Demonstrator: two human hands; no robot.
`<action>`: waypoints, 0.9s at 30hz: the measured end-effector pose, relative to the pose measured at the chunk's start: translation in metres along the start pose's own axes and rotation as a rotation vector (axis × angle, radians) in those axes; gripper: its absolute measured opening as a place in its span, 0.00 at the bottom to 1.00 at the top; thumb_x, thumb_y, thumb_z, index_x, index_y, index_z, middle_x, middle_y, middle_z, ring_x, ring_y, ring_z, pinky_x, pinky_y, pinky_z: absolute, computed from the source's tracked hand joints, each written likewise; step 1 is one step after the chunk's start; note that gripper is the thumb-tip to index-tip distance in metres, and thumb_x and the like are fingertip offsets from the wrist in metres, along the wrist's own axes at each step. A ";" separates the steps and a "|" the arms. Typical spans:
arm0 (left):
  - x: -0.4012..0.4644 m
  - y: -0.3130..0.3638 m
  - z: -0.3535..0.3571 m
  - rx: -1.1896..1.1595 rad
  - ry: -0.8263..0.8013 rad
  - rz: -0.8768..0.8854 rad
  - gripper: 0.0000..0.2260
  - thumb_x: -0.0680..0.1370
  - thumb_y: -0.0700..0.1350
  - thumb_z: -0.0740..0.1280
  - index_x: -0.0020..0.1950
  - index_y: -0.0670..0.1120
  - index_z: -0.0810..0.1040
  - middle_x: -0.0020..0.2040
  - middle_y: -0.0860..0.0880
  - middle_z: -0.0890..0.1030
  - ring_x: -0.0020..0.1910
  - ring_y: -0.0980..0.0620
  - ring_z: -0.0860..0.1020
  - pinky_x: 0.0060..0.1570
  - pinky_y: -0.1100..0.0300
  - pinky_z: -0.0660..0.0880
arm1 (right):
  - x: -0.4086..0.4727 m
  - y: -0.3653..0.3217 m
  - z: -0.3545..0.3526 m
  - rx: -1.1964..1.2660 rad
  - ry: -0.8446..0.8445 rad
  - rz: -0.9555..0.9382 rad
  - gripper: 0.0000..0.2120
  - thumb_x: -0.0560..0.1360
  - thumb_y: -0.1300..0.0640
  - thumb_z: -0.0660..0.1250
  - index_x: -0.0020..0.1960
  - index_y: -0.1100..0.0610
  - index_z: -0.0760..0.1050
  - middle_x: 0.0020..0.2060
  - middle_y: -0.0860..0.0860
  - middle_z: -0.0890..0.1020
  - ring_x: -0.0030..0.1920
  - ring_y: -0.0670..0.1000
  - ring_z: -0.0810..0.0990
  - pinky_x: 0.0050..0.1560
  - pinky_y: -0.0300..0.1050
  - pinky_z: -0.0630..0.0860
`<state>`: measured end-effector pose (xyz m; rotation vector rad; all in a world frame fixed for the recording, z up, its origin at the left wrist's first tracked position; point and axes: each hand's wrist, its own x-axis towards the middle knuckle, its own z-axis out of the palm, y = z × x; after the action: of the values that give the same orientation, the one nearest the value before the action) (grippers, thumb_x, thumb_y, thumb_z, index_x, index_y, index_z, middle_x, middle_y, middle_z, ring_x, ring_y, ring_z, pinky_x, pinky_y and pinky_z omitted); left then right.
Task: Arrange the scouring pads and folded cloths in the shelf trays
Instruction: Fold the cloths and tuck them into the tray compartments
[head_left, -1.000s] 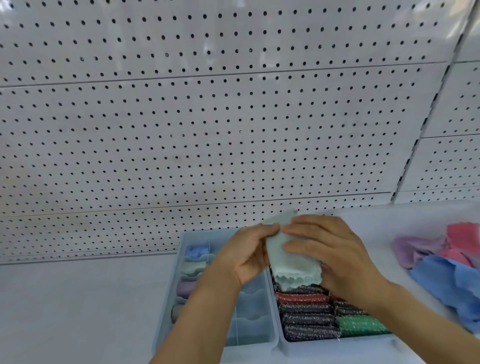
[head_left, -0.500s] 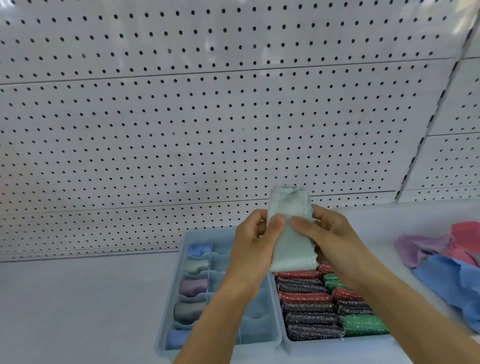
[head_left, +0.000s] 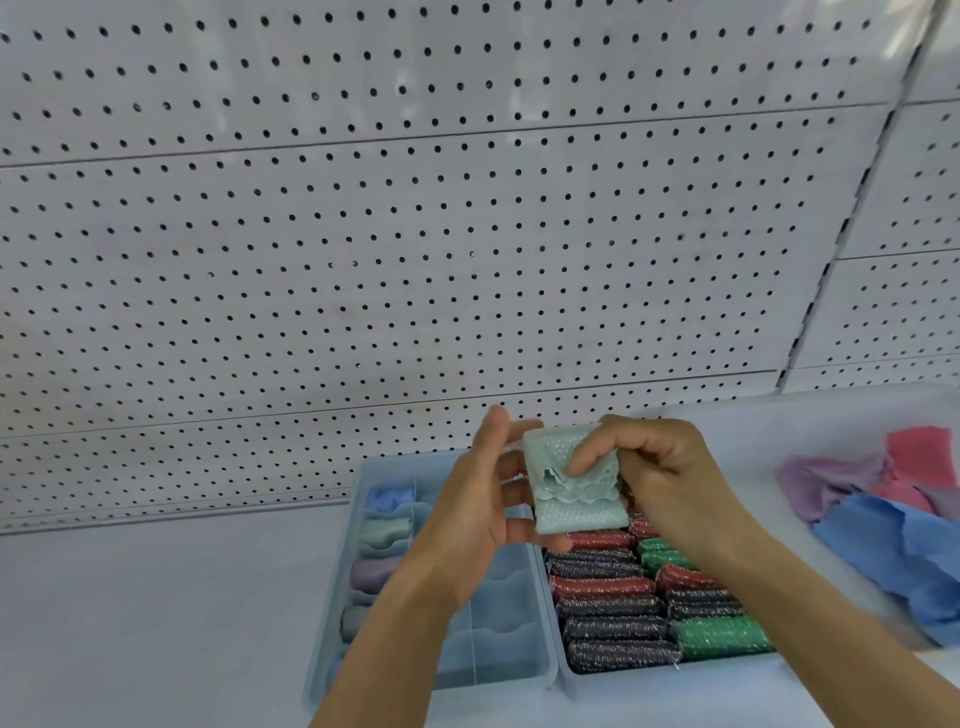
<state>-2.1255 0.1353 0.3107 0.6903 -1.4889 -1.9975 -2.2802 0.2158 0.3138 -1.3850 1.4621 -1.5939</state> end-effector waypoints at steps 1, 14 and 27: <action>-0.001 0.000 -0.001 0.050 -0.024 -0.022 0.21 0.77 0.60 0.63 0.58 0.45 0.80 0.49 0.42 0.83 0.46 0.44 0.82 0.35 0.53 0.79 | 0.000 0.000 0.000 -0.011 -0.017 -0.009 0.29 0.76 0.77 0.52 0.33 0.53 0.82 0.33 0.50 0.80 0.33 0.48 0.73 0.32 0.40 0.67; -0.013 0.004 -0.024 0.201 0.207 0.271 0.09 0.77 0.34 0.68 0.51 0.46 0.83 0.49 0.40 0.79 0.36 0.45 0.81 0.33 0.56 0.79 | 0.000 0.011 0.018 0.294 -0.032 0.165 0.12 0.70 0.61 0.71 0.53 0.58 0.80 0.44 0.56 0.83 0.34 0.58 0.80 0.28 0.45 0.76; -0.027 -0.020 -0.080 0.208 0.157 0.104 0.09 0.76 0.31 0.66 0.46 0.44 0.82 0.41 0.49 0.82 0.42 0.49 0.82 0.42 0.62 0.79 | 0.004 0.032 0.055 0.169 -0.142 0.230 0.06 0.69 0.60 0.75 0.44 0.61 0.82 0.46 0.58 0.84 0.45 0.56 0.83 0.45 0.42 0.80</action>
<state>-2.0537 0.1045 0.2737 0.8175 -1.6160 -1.6871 -2.2374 0.1847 0.2770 -1.1639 1.3181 -1.4090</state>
